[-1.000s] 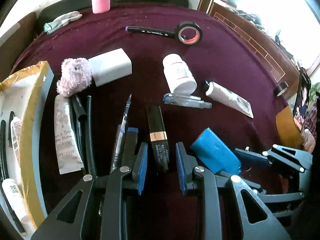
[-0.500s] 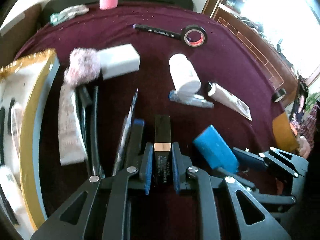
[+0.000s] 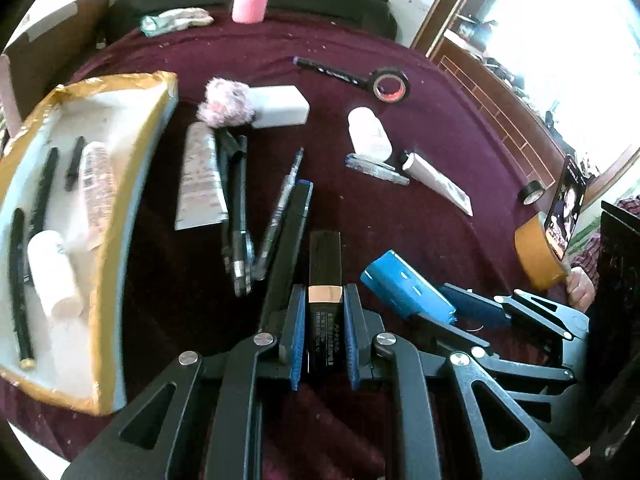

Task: Organize objects
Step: 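Lift and carry the battery and cosmetic tube with both tools over the tray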

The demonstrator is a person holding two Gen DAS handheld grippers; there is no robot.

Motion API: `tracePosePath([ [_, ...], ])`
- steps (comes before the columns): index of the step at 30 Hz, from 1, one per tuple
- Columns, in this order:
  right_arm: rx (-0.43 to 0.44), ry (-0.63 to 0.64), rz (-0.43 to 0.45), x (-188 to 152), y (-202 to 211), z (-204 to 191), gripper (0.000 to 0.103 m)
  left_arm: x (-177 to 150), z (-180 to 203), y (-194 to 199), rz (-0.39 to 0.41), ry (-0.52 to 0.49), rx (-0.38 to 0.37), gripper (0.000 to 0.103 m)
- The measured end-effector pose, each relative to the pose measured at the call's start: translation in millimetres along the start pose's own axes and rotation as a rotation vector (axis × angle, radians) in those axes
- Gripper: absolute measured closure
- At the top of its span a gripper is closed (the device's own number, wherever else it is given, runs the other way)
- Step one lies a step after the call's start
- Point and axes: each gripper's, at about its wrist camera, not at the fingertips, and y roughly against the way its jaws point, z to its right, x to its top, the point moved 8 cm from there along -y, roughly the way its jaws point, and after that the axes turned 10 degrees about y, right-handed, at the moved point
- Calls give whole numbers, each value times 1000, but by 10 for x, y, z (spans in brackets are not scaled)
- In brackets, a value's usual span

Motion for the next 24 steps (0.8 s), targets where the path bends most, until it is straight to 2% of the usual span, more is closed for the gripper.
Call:
tracePosePath([
  [4,28,0,8,-5,57,-121,70,-4,-28,143,29,13,-4,89],
  [9,8,21,26,30,140,-227,70,-5,-95,186,41,26,-1,89],
  [11,-21,43,1,3,79,-251,70,-11,-137,186,35,38,-10,89],
  [14,0,34,-43,-70,-68,-268,70,-5,-197,168,29,52,-11,89],
  [19,-3,17,-67,-114,-202,-279,69,7,-240,183,32,59,-7,89],
  [24,-39,68,-72,-55,-278,-316,69,36,-268,161,26,72,-9,89],
])
